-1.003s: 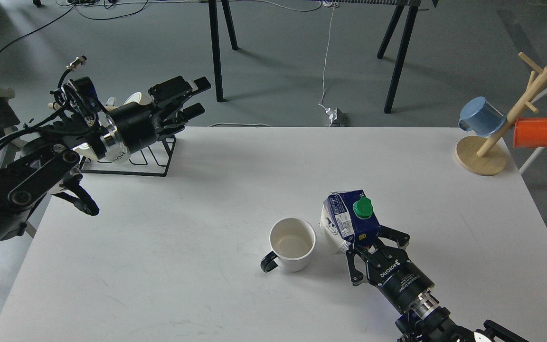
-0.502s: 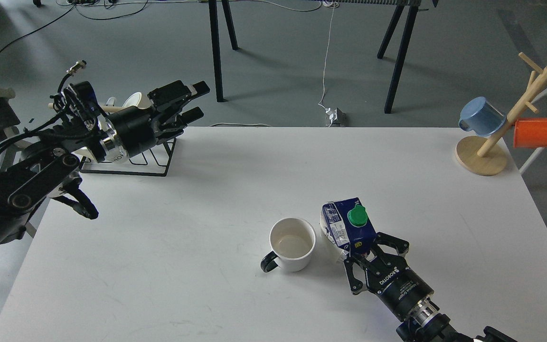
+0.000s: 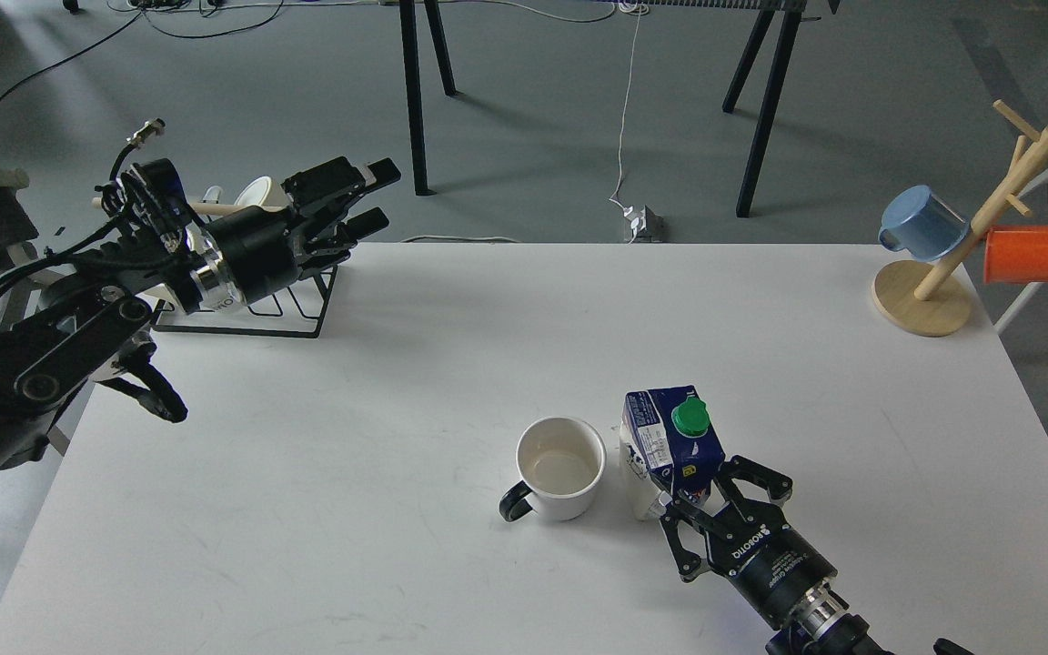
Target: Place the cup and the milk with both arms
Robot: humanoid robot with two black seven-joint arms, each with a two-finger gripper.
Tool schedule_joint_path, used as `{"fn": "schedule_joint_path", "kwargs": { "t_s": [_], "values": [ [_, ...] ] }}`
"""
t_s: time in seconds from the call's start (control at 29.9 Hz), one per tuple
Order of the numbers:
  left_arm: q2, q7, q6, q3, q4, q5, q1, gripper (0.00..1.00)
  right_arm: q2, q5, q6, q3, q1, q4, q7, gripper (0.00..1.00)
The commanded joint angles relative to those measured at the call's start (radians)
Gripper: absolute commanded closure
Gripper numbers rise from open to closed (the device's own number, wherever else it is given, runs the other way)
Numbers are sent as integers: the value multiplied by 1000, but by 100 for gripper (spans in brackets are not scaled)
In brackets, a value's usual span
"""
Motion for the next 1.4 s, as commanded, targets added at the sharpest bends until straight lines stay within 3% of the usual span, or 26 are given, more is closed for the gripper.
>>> {"fn": "schedule_joint_path", "kwargs": {
  "t_s": [0.0, 0.47, 0.87, 1.07, 1.37],
  "values": [
    [0, 0, 0, 0, 0, 0, -1, 11, -4, 1, 0, 8, -15, 12, 0, 7],
    [0, 0, 0, -2, 1, 0, 0, 11, -168, 3, 0, 58, -172, 122, 2, 6],
    [37, 0, 0, -3, 15, -11, 14, 11, -369, 102, 0, 372, -316, 96, 8, 6],
    [111, 0, 0, -12, 20, -89, 62, 8, -389, 138, 0, 508, -178, 23, -5, 7],
    [224, 0, 0, -12, 21, -337, 128, 5, -438, 135, 0, 312, 208, -66, -5, 7]
  ]
}}
